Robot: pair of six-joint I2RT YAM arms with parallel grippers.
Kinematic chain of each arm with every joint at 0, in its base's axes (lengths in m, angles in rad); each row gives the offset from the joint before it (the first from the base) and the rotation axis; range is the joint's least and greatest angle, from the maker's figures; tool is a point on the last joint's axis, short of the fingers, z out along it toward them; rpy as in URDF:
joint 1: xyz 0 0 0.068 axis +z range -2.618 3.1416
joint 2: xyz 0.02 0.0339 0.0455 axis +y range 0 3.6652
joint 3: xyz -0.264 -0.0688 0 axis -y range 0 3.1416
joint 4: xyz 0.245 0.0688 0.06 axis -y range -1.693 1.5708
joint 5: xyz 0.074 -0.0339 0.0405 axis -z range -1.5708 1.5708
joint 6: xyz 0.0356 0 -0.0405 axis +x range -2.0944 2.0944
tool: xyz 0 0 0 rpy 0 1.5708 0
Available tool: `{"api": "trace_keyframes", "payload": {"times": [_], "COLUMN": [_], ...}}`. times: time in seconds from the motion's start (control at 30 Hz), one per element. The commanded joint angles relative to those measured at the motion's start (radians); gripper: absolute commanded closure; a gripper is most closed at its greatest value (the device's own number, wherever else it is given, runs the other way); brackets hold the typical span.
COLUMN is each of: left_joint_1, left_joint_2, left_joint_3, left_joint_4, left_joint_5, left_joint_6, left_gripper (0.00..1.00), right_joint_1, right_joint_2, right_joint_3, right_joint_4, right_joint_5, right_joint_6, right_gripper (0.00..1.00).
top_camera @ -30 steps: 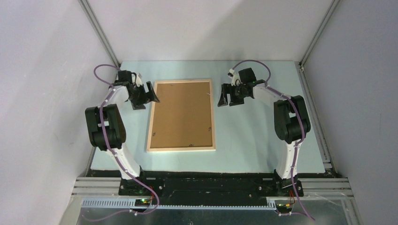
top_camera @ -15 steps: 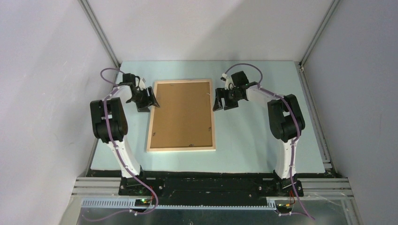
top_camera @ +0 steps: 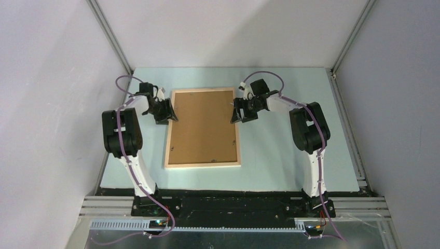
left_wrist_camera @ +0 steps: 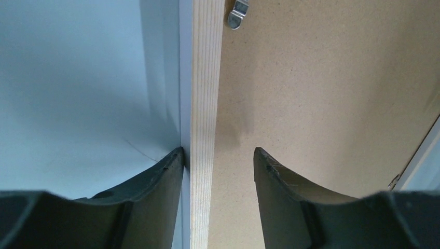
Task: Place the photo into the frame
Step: Move the photo frame to the center of the board, then install the photo frame at the center of the board.
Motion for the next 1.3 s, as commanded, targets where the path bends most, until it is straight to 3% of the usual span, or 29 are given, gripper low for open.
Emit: {"api": "trace_keyframes", "payload": {"times": [0.0, 0.33, 0.73, 0.97, 1.27], "left_joint_1": [-0.063, -0.194, -0.356, -0.370, -0.370], "left_joint_2": [-0.047, -0.076, -0.036, -0.032, -0.028], "left_joint_3": [-0.044, -0.063, -0.043, -0.041, -0.015], "left_joint_4": [-0.011, -0.017, -0.013, -0.007, -0.006], "left_joint_5": [0.068, 0.162, 0.263, 0.228, 0.140], "left_joint_6": [0.020, 0.022, -0.050, -0.056, -0.013], "left_gripper": [0.46, 0.49, 0.50, 0.49, 0.53], "right_joint_1": [0.008, -0.028, -0.181, -0.220, -0.246], "right_joint_2": [0.016, -0.116, -0.260, -0.300, -0.244], "right_joint_3": [0.019, -0.112, -0.260, -0.267, -0.141], "right_joint_4": [-0.008, -0.031, -0.122, -0.110, -0.107], "right_joint_5": [-0.049, -0.128, -0.146, -0.005, 0.218], "right_joint_6": [-0.002, -0.082, -0.155, -0.202, -0.218], "right_gripper": [0.21, 0.23, 0.24, 0.21, 0.20]}}
